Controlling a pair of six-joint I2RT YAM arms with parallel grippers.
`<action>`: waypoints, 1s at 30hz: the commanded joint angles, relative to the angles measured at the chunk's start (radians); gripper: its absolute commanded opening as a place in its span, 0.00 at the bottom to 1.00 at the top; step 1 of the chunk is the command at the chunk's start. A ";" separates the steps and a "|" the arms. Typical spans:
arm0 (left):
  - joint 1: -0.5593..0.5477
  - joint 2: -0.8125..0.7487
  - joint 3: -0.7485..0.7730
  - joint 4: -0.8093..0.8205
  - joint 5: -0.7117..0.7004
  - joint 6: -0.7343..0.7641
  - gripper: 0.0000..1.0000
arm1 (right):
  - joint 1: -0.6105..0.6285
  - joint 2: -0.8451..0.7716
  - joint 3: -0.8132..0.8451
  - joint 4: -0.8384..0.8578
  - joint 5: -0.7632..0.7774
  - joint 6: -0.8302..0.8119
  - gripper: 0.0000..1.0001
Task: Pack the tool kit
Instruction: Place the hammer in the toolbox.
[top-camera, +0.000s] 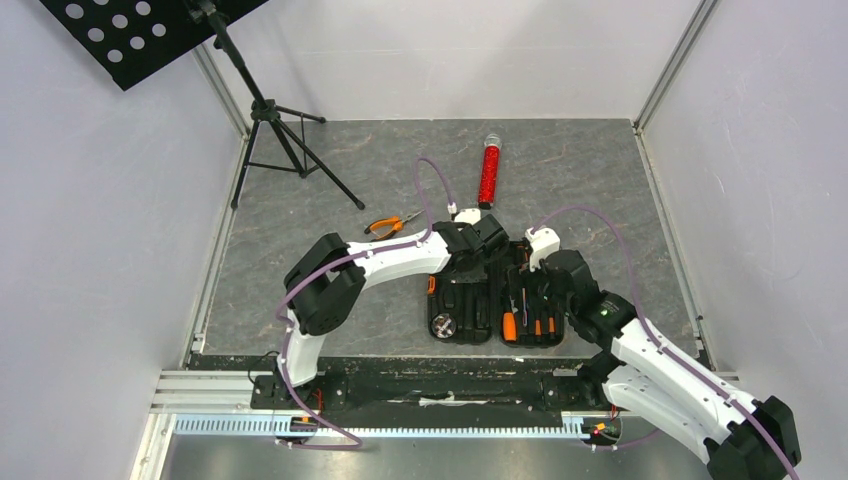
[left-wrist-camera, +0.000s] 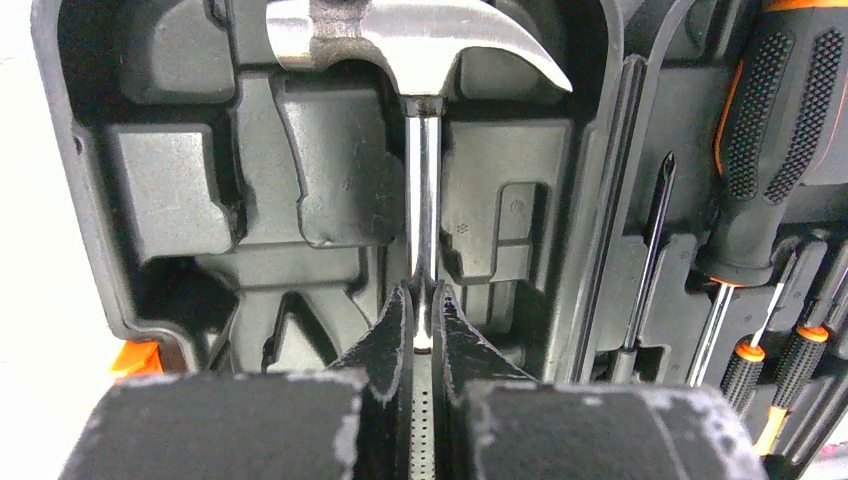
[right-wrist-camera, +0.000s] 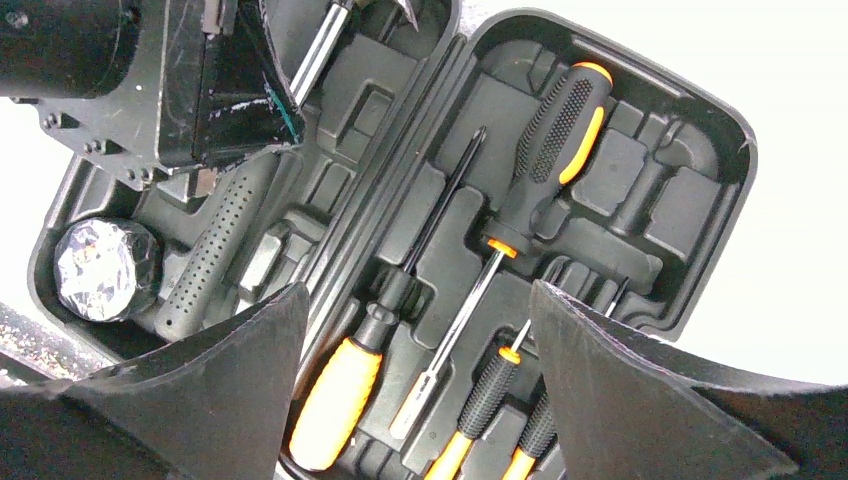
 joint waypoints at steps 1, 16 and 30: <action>-0.007 0.011 0.059 0.035 -0.043 -0.019 0.07 | -0.006 -0.006 -0.006 0.008 0.014 0.007 0.84; -0.007 0.008 0.061 0.056 -0.058 -0.008 0.24 | -0.008 0.016 0.001 0.023 -0.001 0.012 0.84; 0.011 -0.125 0.016 0.111 -0.151 0.084 0.28 | -0.013 0.091 0.056 0.080 -0.104 0.028 0.79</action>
